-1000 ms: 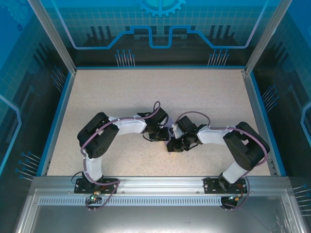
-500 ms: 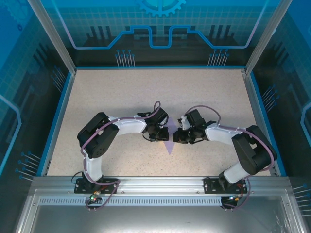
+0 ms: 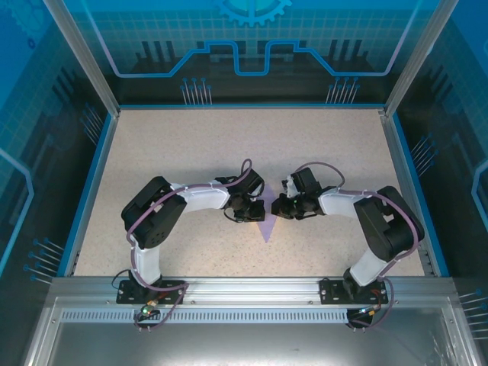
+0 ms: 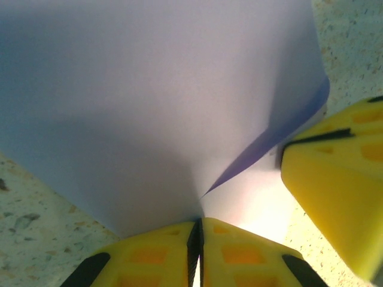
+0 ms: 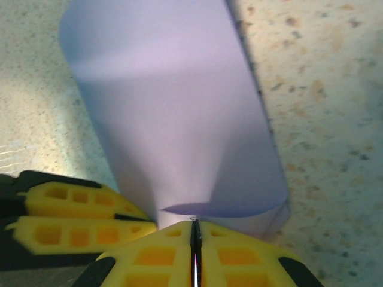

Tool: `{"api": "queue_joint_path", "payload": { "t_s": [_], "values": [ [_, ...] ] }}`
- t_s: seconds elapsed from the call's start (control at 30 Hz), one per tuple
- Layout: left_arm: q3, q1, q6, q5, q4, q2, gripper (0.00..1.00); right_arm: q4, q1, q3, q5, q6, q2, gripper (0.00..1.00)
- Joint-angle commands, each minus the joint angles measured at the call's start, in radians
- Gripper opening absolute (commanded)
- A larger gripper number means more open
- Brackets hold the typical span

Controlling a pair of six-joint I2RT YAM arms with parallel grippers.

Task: Fold a paper plane with a square sheet of paper (pick it up from the middle)
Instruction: Third fold the triangle at the center of the table.

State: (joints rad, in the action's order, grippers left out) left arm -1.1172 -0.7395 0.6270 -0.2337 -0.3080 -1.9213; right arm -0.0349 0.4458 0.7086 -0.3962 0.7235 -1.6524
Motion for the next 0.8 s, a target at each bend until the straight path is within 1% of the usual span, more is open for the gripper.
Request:
{"api": "queue_joint_path", "payload": {
  "t_s": [0.0,0.17,0.3,0.47,0.57,0.77],
  "values": [
    [0.078,0.003,-0.019,0.120,-0.081,-0.114,0.13,-0.005,-0.026,0.023,0.036,-0.028,-0.025,0.11],
    [0.089,0.003,-0.019,0.126,-0.082,-0.108,0.13,-0.047,-0.053,0.030,0.096,-0.059,-0.020,0.12],
    [0.089,0.003,-0.017,0.123,-0.080,-0.105,0.13,-0.073,-0.070,0.040,0.120,-0.077,-0.014,0.12],
    [0.072,0.002,-0.022,0.119,-0.088,-0.102,0.13,-0.105,-0.081,0.058,0.112,-0.086,0.024,0.13],
    [0.057,0.003,-0.023,0.111,-0.093,-0.092,0.14,-0.133,-0.082,0.067,0.104,-0.091,0.057,0.15],
    [0.013,0.004,-0.029,0.104,-0.115,-0.058,0.15,-0.176,-0.092,0.056,0.069,-0.085,0.116,0.24]
  ]
}}
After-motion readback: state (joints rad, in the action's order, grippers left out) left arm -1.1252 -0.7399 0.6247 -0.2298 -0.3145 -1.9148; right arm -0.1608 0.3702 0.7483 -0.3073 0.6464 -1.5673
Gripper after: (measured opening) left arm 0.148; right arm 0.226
